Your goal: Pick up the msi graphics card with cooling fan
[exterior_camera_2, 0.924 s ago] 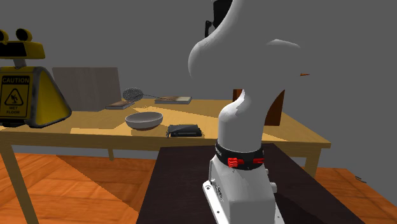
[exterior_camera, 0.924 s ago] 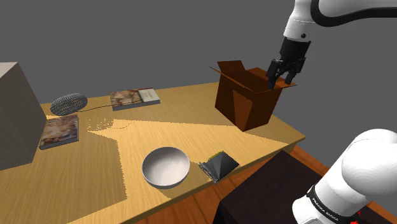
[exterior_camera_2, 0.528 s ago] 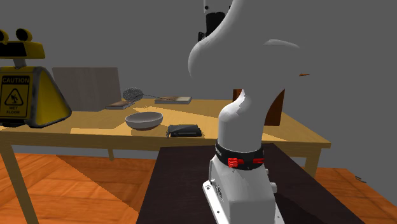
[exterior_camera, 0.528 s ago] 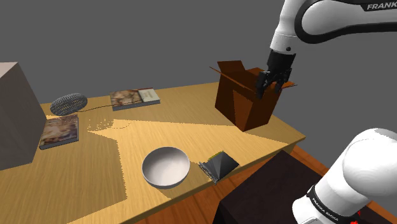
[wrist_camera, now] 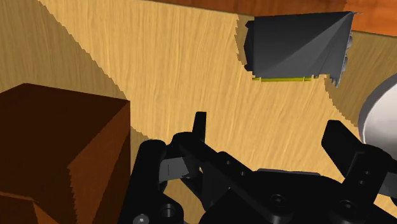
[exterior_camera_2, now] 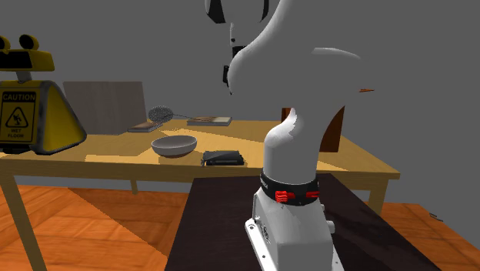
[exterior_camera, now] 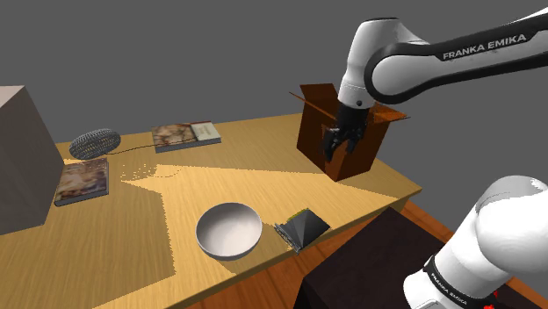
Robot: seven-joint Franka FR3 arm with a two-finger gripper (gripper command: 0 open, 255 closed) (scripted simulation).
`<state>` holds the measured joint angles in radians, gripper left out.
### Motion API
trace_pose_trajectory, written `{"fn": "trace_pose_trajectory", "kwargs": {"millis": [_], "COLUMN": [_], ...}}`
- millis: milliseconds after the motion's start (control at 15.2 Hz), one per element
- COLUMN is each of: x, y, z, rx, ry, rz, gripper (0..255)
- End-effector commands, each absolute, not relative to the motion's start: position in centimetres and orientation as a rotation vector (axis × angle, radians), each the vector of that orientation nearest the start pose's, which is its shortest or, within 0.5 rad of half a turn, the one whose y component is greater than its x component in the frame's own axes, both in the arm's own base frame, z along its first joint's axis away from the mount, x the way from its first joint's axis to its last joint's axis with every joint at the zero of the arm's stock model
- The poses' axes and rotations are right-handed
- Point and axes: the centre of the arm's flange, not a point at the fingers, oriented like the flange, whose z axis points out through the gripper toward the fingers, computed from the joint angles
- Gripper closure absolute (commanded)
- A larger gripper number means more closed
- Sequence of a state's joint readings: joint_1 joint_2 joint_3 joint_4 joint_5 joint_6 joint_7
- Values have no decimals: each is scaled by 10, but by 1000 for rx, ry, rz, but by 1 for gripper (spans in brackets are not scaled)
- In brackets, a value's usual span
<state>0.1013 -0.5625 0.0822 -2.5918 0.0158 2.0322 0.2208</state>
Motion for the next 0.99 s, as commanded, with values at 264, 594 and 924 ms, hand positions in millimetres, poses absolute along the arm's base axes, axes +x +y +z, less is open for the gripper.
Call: {"fn": "trace_pose_trajectory", "kwargs": {"millis": [264,594,924], "x": [385,400,413], "y": [109,147,187], "z": [380,330,281], "rx": [-3143,-3120,-3096], "ry": [-2,-77,-152], "rz": [4,19,34], "gripper": [0,0,0]}}
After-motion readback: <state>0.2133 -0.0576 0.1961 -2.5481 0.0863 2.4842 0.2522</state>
